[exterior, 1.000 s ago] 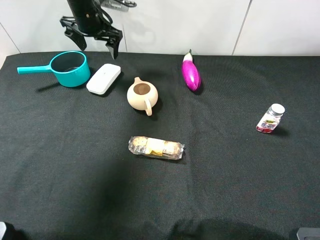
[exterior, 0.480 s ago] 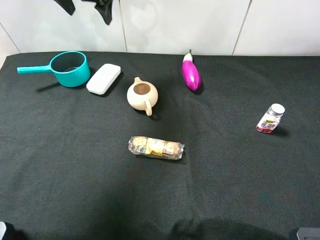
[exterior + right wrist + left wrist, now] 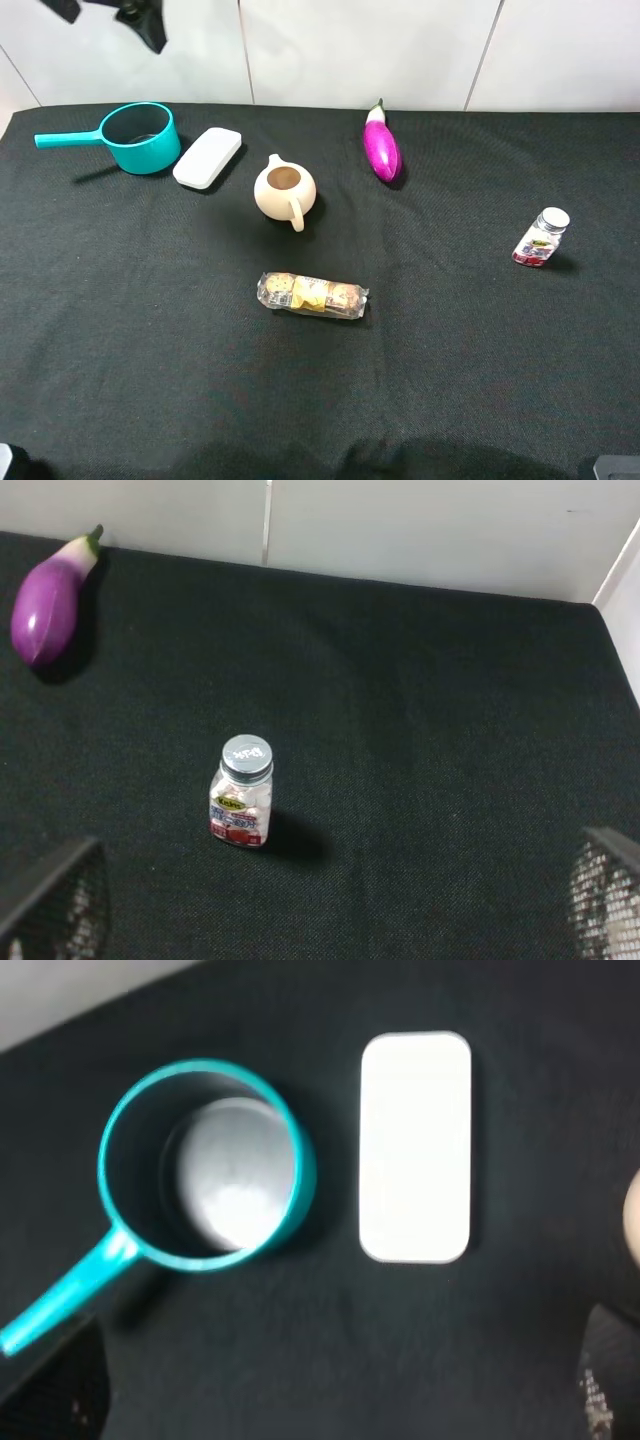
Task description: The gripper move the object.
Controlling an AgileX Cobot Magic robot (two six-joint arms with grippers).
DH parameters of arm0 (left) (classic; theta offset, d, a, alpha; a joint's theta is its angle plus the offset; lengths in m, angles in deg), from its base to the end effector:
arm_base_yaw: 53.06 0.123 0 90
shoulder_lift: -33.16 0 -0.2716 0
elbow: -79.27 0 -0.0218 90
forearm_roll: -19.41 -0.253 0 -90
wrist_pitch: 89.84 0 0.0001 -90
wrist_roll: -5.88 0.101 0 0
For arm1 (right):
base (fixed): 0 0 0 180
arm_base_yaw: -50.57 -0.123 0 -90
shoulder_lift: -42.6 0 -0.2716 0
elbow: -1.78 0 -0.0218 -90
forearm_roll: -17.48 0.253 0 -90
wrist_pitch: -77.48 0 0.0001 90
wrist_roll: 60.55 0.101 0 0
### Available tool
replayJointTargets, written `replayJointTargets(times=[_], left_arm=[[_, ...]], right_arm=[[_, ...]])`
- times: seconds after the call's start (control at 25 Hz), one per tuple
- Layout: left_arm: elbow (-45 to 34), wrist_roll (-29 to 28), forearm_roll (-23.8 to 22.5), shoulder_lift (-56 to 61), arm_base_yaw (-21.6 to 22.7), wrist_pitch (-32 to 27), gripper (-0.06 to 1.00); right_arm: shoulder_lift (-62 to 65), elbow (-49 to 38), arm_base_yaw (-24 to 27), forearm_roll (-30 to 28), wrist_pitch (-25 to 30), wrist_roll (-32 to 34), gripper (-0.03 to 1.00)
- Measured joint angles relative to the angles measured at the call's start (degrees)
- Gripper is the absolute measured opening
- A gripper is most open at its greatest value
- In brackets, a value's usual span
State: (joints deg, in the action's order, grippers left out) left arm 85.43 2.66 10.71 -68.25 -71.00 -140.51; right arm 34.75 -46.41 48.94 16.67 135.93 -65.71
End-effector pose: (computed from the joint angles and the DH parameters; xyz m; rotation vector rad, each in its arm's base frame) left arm 0.3502 -0.1009 0.3050 0.3999 2.4999 0.0407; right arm 0.0205 -0.0006 0.2776 -0.1180 1.9951 -0.0564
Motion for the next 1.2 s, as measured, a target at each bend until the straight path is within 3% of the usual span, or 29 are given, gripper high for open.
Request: replayJointTargets(times=[0.24,0.76,1.2], left_arm=[[-14.72,0.06,-0.27,12.47,3.69,2.62,0.99],[-42.04,0.06,-0.5,48.34,17.5,5.26,0.99],[-55.86,0.06,-0.5,77.25,19.86,4.45,0.99]], right_arm=[[0.0,0.0,0.0,0.05,0.0,0.0,0.69],[0.0,0.0,0.0,0.05,0.0,0.0,0.69],[0.0,0.0,0.0,0.05,0.0,0.0,0.69]])
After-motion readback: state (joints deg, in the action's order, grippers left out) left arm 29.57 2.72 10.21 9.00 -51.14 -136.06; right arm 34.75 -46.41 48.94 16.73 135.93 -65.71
